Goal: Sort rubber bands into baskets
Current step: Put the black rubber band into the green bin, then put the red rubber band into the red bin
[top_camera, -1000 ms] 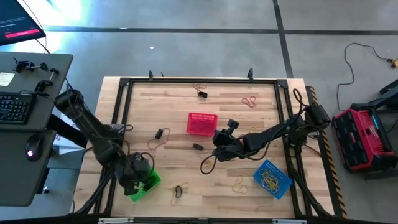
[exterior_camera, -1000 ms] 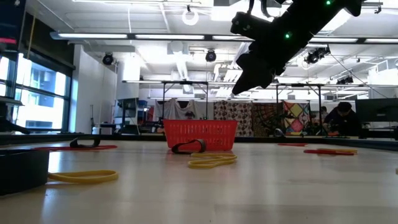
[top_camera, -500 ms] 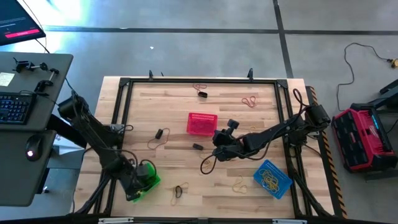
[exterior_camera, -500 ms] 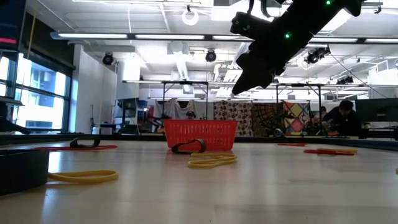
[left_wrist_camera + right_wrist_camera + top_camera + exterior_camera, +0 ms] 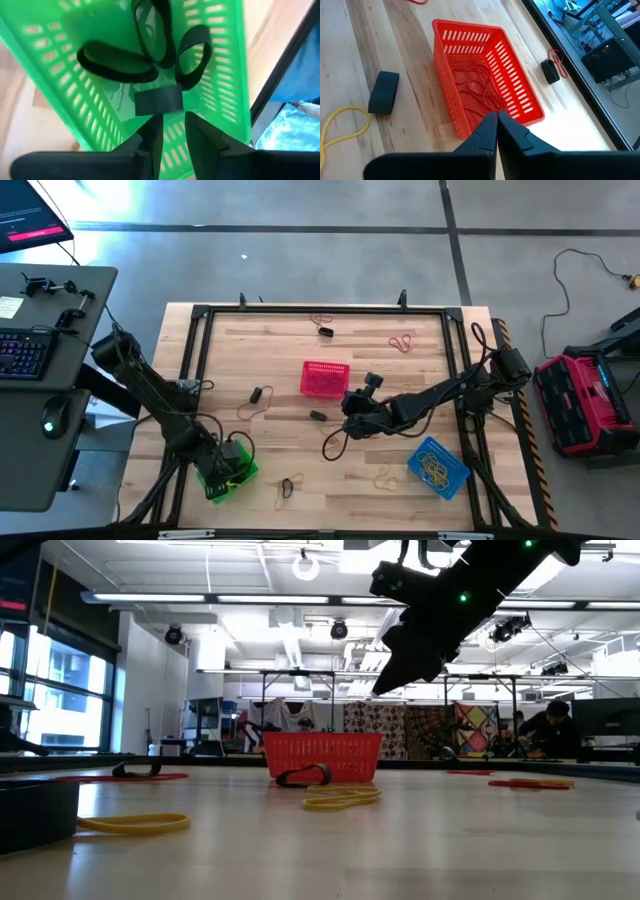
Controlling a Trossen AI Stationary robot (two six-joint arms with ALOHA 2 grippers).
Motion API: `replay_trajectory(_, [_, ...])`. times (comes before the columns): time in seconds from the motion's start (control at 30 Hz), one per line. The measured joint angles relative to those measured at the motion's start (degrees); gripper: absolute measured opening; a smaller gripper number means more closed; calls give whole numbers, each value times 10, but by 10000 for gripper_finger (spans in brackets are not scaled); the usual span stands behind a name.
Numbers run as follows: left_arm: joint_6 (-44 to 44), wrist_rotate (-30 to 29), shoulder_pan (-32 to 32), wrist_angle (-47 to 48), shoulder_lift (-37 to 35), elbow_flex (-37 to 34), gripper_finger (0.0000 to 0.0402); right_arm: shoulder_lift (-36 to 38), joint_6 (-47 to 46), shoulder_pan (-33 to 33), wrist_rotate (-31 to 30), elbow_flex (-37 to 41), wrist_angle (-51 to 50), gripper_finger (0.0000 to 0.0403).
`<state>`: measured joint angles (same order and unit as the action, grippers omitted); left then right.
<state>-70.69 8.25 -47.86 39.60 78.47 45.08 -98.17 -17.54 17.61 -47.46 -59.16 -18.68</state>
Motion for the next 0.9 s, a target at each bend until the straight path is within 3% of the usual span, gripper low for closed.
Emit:
replay_trajectory(0.27, [112,-35,21,0,-25,0,73,0,-17,0,16,0,1,0])
replay_trajectory(0.5, [219,-118,51,-11,-69,-1,24,0,24,-39,113,0,8,0])
replay_trajectory(0.7, [367,-149,103,-164,-92,-37,4,0,87,-89,199,0,85,0])
replay_trajectory(0.9, [505,-167,179,-311,-92,-87,1,0,89,-124,206,0,90,0])
